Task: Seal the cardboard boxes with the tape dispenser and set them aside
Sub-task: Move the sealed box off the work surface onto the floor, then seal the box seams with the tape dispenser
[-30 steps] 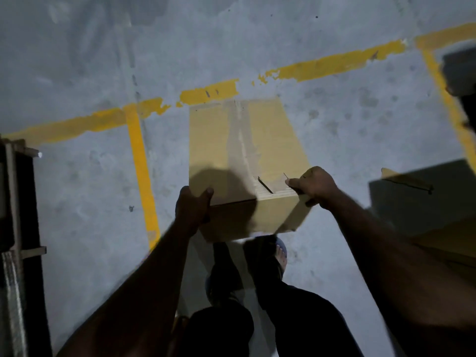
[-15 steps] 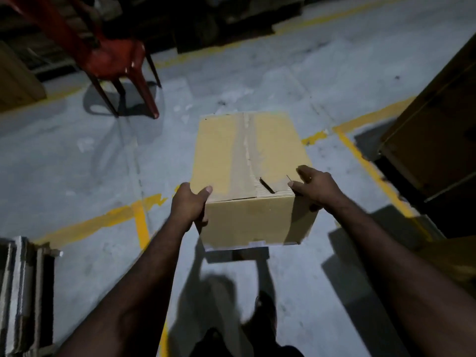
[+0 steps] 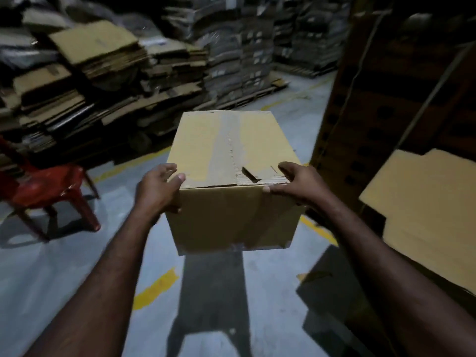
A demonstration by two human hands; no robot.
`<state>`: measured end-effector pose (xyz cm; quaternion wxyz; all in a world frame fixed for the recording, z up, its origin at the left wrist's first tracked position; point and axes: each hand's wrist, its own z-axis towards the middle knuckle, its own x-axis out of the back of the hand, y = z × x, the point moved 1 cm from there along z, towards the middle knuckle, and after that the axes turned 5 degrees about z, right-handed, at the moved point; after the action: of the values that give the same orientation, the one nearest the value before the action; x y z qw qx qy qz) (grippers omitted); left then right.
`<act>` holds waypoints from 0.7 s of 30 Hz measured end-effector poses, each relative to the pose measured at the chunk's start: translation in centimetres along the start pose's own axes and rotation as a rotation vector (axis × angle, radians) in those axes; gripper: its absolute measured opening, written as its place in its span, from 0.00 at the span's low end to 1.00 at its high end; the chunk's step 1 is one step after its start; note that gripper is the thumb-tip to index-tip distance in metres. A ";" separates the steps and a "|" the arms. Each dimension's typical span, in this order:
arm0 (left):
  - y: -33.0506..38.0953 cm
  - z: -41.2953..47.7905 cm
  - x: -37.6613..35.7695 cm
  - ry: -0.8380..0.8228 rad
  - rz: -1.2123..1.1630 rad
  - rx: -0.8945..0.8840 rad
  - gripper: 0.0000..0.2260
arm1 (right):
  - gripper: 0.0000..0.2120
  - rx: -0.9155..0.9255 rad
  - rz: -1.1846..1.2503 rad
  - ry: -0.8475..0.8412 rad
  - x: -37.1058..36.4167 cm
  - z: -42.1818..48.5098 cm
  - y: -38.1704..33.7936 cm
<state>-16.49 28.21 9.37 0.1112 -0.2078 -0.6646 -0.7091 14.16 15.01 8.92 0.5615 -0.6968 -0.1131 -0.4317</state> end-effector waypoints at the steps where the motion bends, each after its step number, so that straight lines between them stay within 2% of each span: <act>1: 1.7 0.4 -0.1 -0.023 -0.021 -0.025 0.16 | 0.58 -0.001 -0.016 0.045 1.7 -0.5 -0.5; 5: 8.4 1.0 -1.1 -0.110 -0.103 -0.164 0.16 | 0.60 -0.047 -0.046 0.226 8.0 -2.9 -1.1; 9: 14.1 -0.1 -5.3 -0.238 -0.177 -0.284 0.16 | 0.62 -0.122 -0.027 0.412 14.1 -7.2 0.8; 16: 21.5 -5.4 -17.4 -0.532 -0.240 -0.406 0.14 | 0.62 -0.321 -0.128 0.662 23.7 -16.7 7.8; 21: 26.0 -11.1 -27.9 -0.686 -0.237 -0.489 0.11 | 0.58 -0.471 -0.229 0.755 29.7 -22.9 14.3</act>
<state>17.94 11.57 19.97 -0.2506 -0.3738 -0.4948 -0.7434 30.32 -19.74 20.72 0.3386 -0.5822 0.1245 -0.7286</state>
